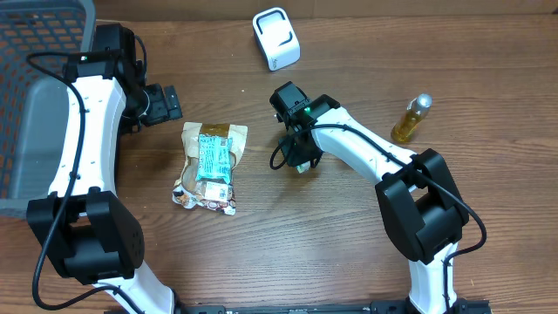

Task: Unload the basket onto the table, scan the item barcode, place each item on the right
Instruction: 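Lift the pack higher and swing it toward the white scanner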

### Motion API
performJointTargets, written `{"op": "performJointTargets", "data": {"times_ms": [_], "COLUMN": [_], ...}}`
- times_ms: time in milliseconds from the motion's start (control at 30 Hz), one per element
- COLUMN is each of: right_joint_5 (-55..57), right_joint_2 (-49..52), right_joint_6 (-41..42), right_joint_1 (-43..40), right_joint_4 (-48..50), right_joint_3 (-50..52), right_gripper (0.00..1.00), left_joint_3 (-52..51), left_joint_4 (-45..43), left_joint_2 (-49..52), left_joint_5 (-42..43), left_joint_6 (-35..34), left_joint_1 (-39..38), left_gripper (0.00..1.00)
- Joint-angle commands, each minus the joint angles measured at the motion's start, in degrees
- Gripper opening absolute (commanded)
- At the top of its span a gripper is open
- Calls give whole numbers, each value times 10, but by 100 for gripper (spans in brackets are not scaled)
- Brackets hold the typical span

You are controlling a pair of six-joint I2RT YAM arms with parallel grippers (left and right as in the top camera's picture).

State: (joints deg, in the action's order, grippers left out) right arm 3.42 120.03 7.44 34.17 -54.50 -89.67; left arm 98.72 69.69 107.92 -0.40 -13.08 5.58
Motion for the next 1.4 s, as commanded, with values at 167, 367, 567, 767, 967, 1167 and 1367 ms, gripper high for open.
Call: {"op": "performJointTargets", "data": {"times_ms": [167,367,567,767,967,1167,1367], "right_joint_5": [5,5,5,5,5,5,3], "right_joint_2": [-4,-4,-4,-4,-4,-5,-14], "right_joint_6": [0,0,0,0,0,0,18], "right_joint_1": [2,2,2,2,2,2,2], "right_joint_4": [2,-2,-2,-2,-2,-1,-1], "right_joint_3": [2,1,0,0,0,-1,-5], "right_gripper": [4,4,4,4,4,4,4], "left_joint_3": [-1,-1,-1,-1,-1,-1,-1], "left_joint_4": [1,1,1,1,1,1,1], "left_joint_2": [-3,-3,-3,-3,-3,-3,-3], "left_joint_5": [4,4,4,4,4,4,4], "left_joint_6": [9,9,9,9,9,9,9], "left_joint_1": [-4,-4,-4,-4,-4,-4,-4], "left_gripper": [100,99,100,100,99,99,100]}}
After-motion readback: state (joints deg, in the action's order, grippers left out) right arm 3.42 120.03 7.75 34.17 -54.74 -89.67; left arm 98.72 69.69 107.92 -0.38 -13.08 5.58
